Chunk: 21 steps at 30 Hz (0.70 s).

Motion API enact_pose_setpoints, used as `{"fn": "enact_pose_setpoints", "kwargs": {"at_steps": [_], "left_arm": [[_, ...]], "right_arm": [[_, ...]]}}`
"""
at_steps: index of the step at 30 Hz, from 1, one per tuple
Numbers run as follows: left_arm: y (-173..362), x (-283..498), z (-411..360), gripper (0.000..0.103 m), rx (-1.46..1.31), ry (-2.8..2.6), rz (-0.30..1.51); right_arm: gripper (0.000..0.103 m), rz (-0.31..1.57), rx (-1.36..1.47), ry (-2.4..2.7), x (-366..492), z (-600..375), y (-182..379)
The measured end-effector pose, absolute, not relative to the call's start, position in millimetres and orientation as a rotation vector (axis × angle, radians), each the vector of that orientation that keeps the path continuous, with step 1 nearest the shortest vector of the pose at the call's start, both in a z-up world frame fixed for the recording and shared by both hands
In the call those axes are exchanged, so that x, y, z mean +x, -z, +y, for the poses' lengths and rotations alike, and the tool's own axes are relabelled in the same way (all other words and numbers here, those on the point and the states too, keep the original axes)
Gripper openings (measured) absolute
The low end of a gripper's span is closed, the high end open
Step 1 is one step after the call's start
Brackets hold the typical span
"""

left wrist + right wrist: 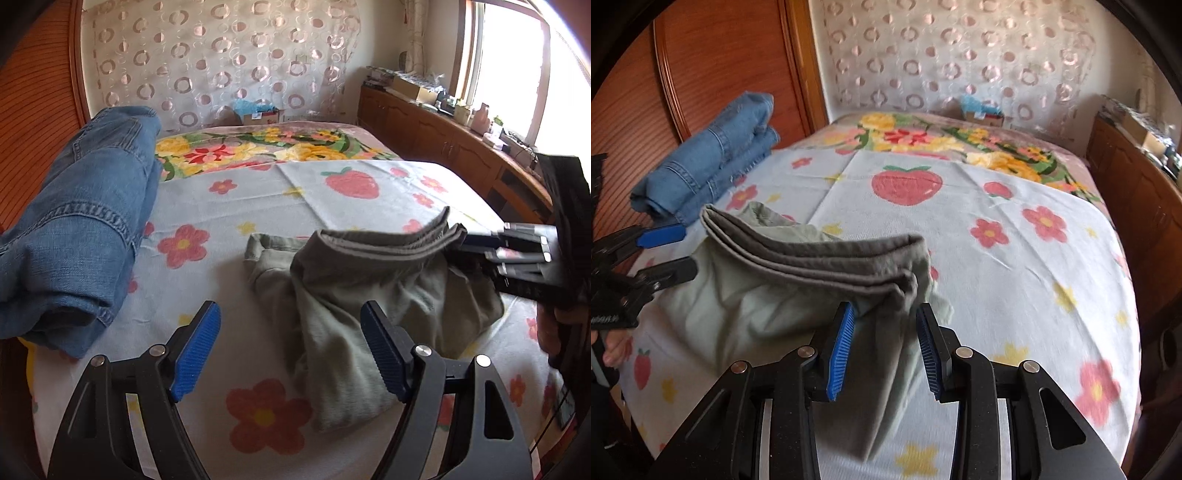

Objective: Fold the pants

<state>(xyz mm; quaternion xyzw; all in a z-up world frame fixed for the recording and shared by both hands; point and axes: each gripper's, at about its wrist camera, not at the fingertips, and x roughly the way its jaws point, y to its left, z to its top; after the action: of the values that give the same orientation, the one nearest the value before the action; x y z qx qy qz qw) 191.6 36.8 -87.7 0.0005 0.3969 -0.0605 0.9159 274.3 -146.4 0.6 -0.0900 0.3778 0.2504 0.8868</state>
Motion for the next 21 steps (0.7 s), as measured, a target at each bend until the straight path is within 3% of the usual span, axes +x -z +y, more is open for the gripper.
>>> {"fn": "enact_pose_setpoints", "kwargs": {"at_steps": [6, 21], "left_arm": [[88.6, 182.8, 37.8, 0.079, 0.003, 0.135, 0.814], [107.9, 157.1, 26.3, 0.079, 0.050, 0.169, 0.862]], "right_arm": [[0.036, 0.764, -0.077, -0.499, 284.0, -162.2, -12.2], [0.036, 0.792, -0.065, -0.591, 173.2, -203.2, 4.9]]}}
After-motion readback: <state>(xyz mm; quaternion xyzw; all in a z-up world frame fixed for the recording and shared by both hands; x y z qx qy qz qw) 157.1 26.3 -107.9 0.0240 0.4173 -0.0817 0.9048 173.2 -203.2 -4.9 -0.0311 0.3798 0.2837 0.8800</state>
